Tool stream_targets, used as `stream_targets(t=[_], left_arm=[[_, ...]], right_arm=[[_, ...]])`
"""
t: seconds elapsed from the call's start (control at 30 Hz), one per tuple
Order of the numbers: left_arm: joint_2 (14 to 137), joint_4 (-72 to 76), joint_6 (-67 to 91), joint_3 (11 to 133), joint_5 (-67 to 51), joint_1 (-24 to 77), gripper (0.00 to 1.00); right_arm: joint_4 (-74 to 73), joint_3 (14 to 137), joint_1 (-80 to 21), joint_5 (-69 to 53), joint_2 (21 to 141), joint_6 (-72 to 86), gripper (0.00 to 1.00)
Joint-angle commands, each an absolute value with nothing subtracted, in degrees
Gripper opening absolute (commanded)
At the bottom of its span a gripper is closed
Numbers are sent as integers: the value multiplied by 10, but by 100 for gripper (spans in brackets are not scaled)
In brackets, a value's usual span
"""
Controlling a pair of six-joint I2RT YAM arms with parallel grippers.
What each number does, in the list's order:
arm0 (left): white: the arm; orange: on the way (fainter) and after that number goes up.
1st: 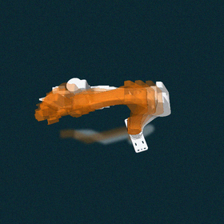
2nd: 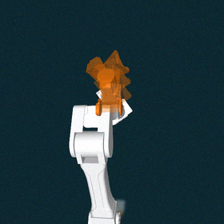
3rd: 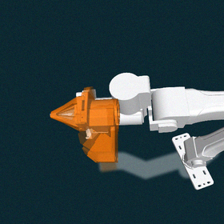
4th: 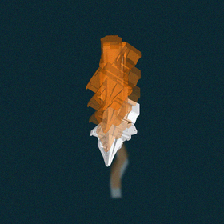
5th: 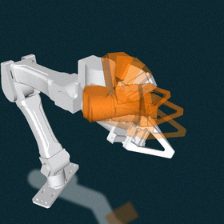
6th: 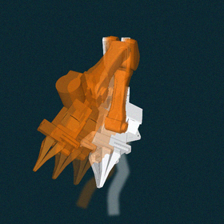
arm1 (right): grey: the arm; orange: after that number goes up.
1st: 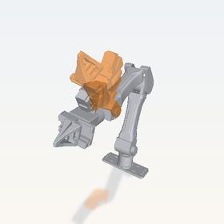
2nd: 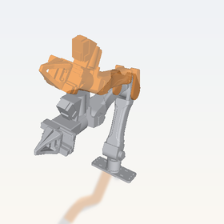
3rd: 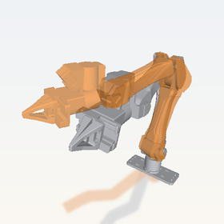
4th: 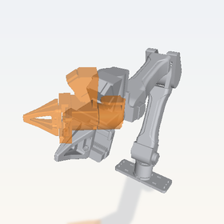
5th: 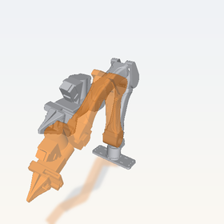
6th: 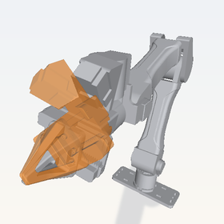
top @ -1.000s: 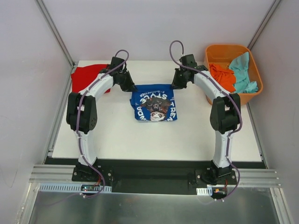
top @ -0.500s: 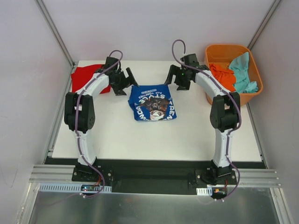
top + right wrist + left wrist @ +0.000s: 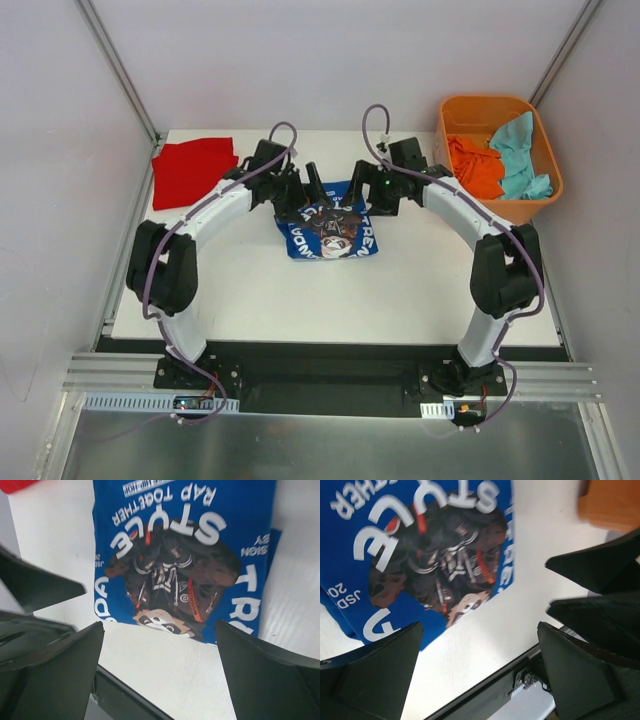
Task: Fold and stack the t-shirts
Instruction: Fold the tshirt
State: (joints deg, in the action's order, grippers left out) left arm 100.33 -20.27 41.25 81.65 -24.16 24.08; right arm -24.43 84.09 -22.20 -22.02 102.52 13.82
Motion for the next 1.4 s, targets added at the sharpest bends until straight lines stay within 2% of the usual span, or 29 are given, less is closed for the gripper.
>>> stream_targets(t=[0.0,0.2,0.43,0.67,0.87,1.27,1.33,1.37], left_arm=[[1055,-184,448,751,-272,244,99],[1097,-167,462,685,-271,244,99],[1031,-163,451,649,-241,241,99],[913,-198,439,646,-189,238,100],[888,-242,428,631,-144,193,99],[1065,-259,407,751,-161,172,99],[1096,-260,406,770,-153,174,97],[1106,-260,405,776,-150,176,92]], right_arm=[[-207,808,-235,-251,1049,167,97],[-212,808,-235,-236,1123,165,97],[-228,796,-234,-230,1122,152,97],[-264,790,-234,-190,960,113,97],[-285,709,-234,-114,813,97,97],[-370,599,-233,-19,654,64,97],[-380,594,-234,-4,634,59,97],[-382,592,-233,-4,627,55,97]])
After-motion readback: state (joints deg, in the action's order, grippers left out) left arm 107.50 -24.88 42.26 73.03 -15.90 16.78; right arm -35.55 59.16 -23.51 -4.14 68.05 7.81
